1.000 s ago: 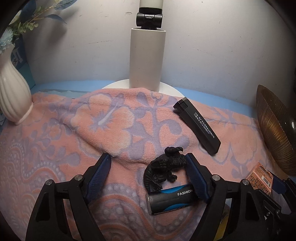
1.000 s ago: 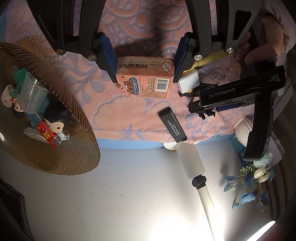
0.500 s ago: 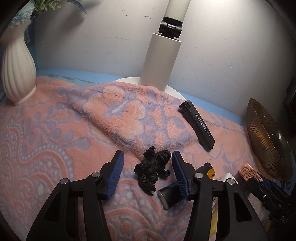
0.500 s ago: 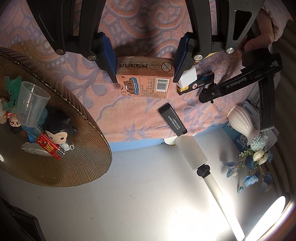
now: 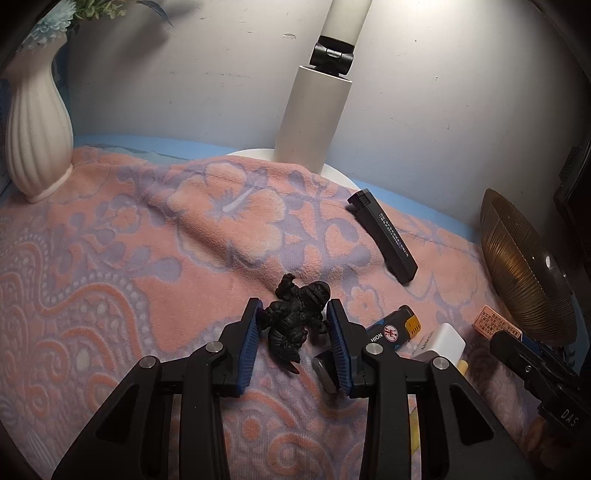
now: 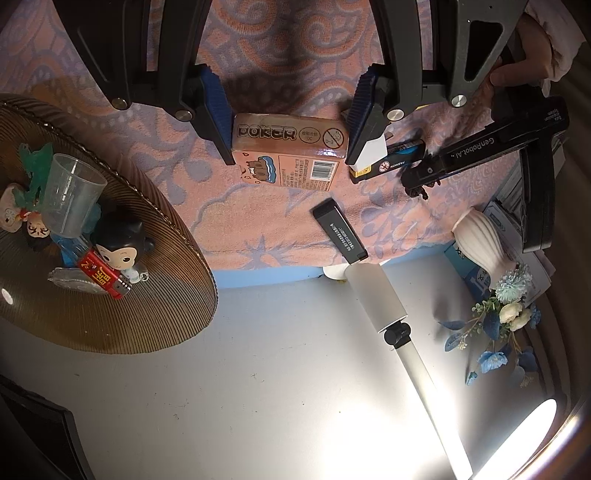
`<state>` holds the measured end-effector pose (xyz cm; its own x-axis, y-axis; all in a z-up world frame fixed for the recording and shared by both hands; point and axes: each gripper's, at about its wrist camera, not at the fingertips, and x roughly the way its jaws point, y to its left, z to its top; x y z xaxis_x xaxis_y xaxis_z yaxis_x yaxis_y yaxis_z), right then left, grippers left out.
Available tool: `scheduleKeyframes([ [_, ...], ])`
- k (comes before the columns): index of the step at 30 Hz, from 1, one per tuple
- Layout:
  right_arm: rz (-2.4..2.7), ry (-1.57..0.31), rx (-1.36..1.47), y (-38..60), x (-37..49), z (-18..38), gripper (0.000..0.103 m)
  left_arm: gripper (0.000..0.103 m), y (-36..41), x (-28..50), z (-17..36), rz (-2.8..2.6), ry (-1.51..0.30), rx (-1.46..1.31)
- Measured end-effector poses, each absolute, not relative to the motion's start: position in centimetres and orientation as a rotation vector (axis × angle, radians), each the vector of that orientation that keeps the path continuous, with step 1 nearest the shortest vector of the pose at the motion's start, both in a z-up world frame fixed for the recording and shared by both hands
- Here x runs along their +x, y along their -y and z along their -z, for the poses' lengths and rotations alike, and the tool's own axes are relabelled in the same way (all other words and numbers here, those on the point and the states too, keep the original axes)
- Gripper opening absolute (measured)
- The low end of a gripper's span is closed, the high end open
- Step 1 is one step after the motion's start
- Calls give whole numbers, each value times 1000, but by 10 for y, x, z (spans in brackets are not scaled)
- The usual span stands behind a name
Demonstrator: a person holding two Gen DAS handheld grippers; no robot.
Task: Organize rigid objects
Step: 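Grasp the black dragon figure with the left gripper while the right gripper lifts the pink box, then carry the dragon figure and pink box into the bowl and open both grippers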
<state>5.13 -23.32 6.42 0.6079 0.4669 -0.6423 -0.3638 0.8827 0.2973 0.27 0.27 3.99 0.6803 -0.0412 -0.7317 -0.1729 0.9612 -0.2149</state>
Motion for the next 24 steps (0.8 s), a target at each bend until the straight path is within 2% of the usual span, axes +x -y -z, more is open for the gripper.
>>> scheduleKeyframes([
  [6,-499,-694,179,241,40,-75,55,32,-24,-12,-41,-51,-794,-367],
  [13,-497,-535,266,264,27,-109,55,32,-5,-14,-87,-40,-715,-323],
  [19,-395,-410,340,307,14,-132,55,32,32,12,-122,62,-670,-293],
  [24,-206,-398,287,337,14,-135,55,32,85,42,-142,176,-653,-260],
])
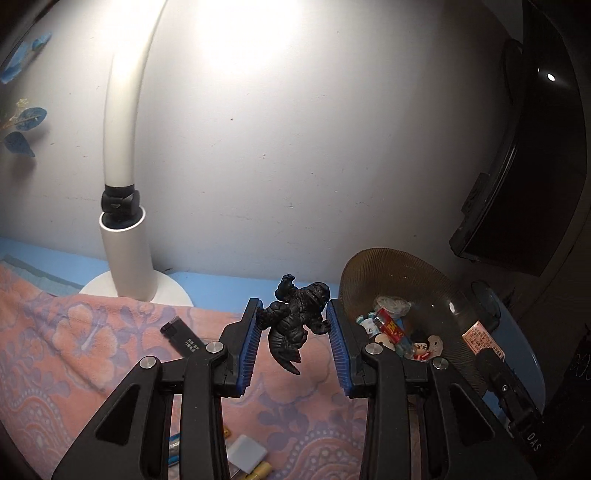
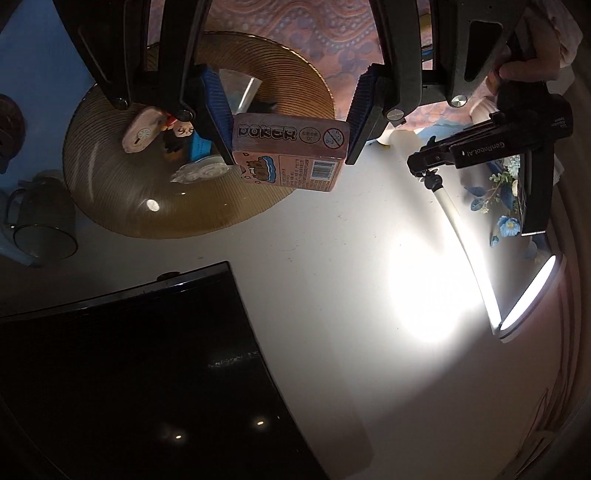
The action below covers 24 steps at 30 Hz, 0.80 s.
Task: Organize rigid objects
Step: 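Carry the dragon figure and pink box into the bowl and open both grippers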
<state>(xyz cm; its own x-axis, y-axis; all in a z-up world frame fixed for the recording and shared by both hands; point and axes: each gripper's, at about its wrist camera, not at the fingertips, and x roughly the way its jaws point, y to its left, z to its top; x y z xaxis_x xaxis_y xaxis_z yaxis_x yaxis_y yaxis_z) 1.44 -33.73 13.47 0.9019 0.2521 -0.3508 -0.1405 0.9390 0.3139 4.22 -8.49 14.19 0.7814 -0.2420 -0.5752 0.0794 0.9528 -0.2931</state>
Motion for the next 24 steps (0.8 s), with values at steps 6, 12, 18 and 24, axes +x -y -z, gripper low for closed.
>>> scheduleKeyframes([
  [6,-48,-451,222,354,21,-124,55,32,171,86,-148,371,-686,-202],
  [12,9,-473,195,362,26,-117,75,81,255,118,-140,606,-785,-134],
  [18,53,-470,174,364,23,-118,103,97,275,123,-130,554,-859,-67],
  [24,11,-475,148,354,24,-118,103,97,235,124,-136,478,-858,-99],
])
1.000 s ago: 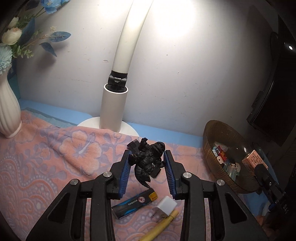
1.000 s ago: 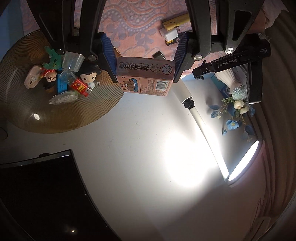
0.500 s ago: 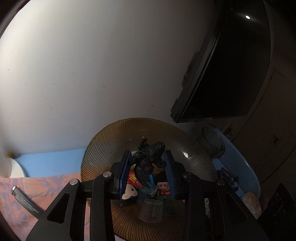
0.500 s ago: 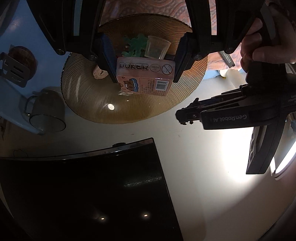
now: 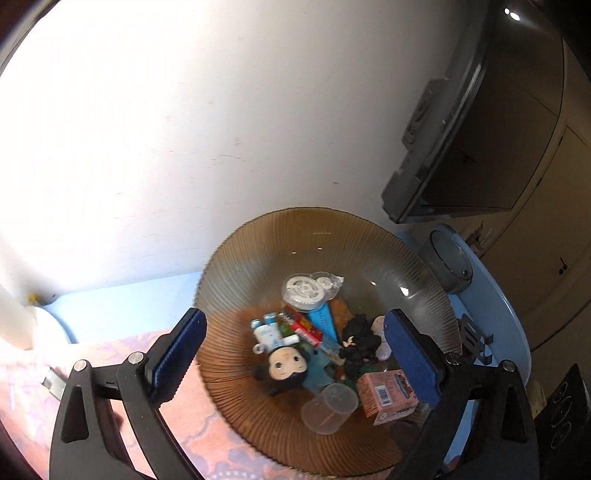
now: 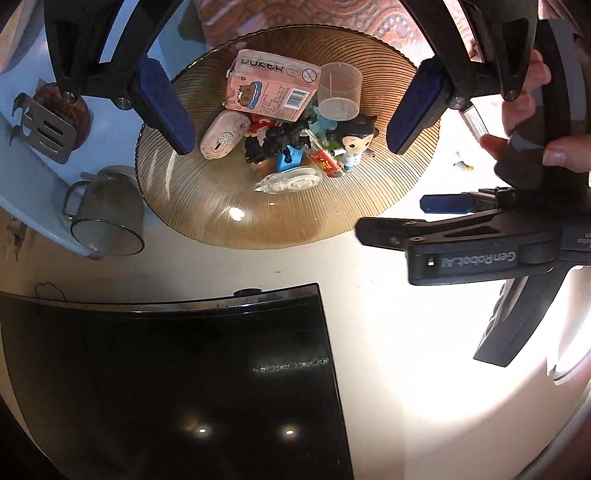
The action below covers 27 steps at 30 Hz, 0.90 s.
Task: Organize rigid objects
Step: 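Carry the dragon figure and pink box into the bowl and open both grippers, then lower the left gripper around the black-blue FASHION lighter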
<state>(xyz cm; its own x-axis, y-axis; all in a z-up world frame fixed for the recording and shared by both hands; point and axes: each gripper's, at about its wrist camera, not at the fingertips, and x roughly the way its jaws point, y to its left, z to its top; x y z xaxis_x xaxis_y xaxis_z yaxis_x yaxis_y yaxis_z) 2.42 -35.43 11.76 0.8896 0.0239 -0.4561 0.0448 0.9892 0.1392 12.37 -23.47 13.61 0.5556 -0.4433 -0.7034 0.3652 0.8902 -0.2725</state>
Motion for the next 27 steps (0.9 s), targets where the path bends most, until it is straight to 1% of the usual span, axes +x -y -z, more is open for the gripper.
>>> scheduleKeyframes([
  [5,-52,-436,194,346,19,-124,103,97,162,113,-150,373,-827,-129],
  [10,-201,-410,263,321,6,-126,103,97,82,88,-154,235,-791,-95],
  [12,-285,-422,230,295,4,-124,103,97,57,75,-150,184,-788,-70],
  [16,-488,-510,152,240,6,-113,103,97,14,50,-132,119,-813,-71],
  [20,-600,-645,7,193,5,-93,103,97,-7,28,-108,122,-834,-93],
  [23,-619,-729,-93,171,7,-72,103,97,-10,21,-89,170,-884,-113],
  [27,-603,-782,-115,167,13,-61,103,97,11,16,-70,232,-909,-35],
])
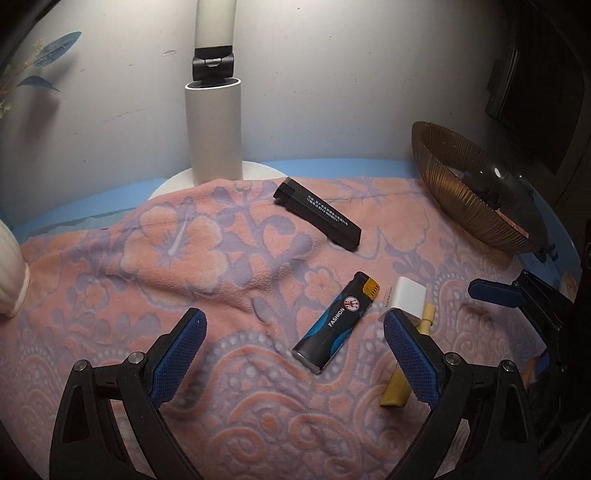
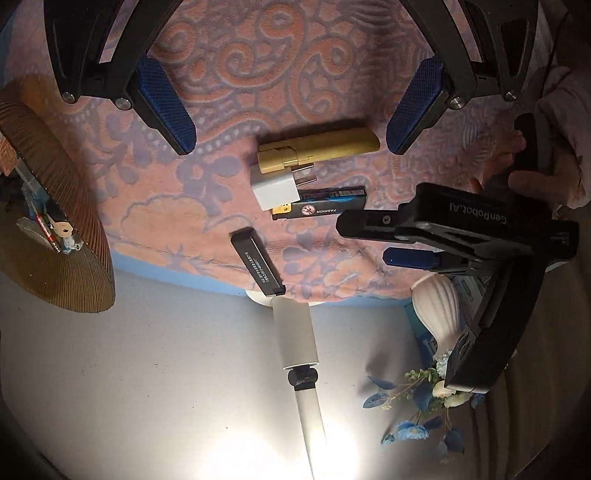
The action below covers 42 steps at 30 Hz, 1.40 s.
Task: Organize rigid objects
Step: 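Lower the left gripper around the black-blue FASHION lighter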
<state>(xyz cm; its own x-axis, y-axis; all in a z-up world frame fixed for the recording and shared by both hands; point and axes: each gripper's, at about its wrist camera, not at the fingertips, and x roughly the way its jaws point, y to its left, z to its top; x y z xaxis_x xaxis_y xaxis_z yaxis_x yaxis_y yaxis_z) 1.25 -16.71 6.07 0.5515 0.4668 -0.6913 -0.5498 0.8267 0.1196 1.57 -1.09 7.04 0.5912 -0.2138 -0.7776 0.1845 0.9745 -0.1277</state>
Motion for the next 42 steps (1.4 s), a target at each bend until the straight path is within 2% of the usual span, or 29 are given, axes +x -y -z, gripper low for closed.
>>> scheduleKeyframes([
  [4,-608,-811,-143,163,14,-56,103,96,32,14,-57,285,-932,38],
  [5,-617,-821,-156,160,15,-54,103,93,33,14,-54,287,-935,40],
  [6,-620,-832,-174,156,16,-51,103,80,34,15,-51,288,-936,41],
  [8,-614,-854,-226,146,16,-46,103,61,34,16,-50,286,-931,46],
  [14,-567,-898,-303,128,24,-36,103,61,45,14,-40,318,-906,92],
  [20,-577,-913,-241,128,35,-35,103,42,60,11,-39,319,-878,152],
  [22,-571,-912,-244,128,35,-36,103,42,63,10,-40,341,-873,154],
  [26,-572,-909,-234,128,34,-39,101,35,75,10,-41,344,-866,200],
  [29,-572,-906,-234,127,35,-39,96,31,75,10,-42,352,-866,197],
  [33,-600,-888,-246,123,30,-41,81,30,74,9,-43,335,-866,183],
  [42,-618,-893,-215,127,29,-41,80,29,68,10,-44,317,-874,148],
])
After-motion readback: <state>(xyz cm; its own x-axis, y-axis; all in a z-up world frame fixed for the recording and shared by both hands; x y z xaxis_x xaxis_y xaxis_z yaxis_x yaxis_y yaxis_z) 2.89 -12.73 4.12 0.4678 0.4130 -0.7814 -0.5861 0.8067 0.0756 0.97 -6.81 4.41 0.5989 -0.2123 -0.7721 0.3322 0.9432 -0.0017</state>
